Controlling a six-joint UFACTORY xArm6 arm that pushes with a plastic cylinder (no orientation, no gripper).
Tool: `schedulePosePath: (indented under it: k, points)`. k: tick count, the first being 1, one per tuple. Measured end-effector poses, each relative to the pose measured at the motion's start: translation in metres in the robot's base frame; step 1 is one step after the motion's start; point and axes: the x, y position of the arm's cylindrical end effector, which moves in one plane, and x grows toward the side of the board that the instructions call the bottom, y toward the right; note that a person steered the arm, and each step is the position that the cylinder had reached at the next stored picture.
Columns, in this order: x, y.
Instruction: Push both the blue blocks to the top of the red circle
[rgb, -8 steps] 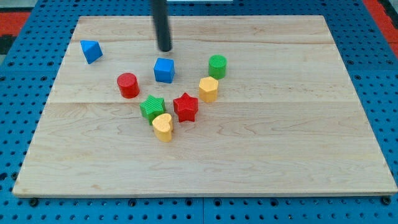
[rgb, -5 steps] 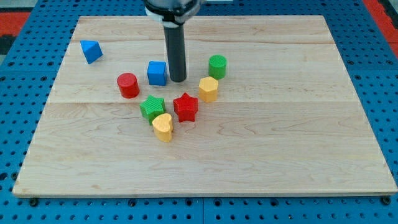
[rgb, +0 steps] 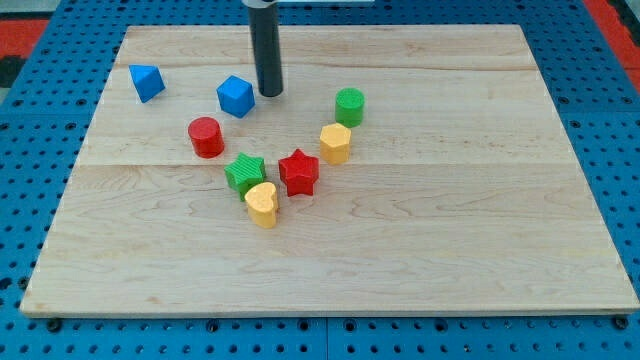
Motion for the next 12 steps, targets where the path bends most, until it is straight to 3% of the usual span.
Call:
schedulePosePath:
  k: [2,3,4,5,6,7,8,9,10,11,12]
  points:
    - [-0.001,-0.009]
    - [-0.041,-0.006]
    - [-0.09,-0.111]
    - [-0.064,-0.216]
    - [0.0,-0.223]
    - [-0.013,-0.197]
    - [-0.036,-0.119]
    - [-0.033,-0.124]
    - [0.024,-0.135]
    - [0.024,-0.098]
    - [-0.017,-0.095]
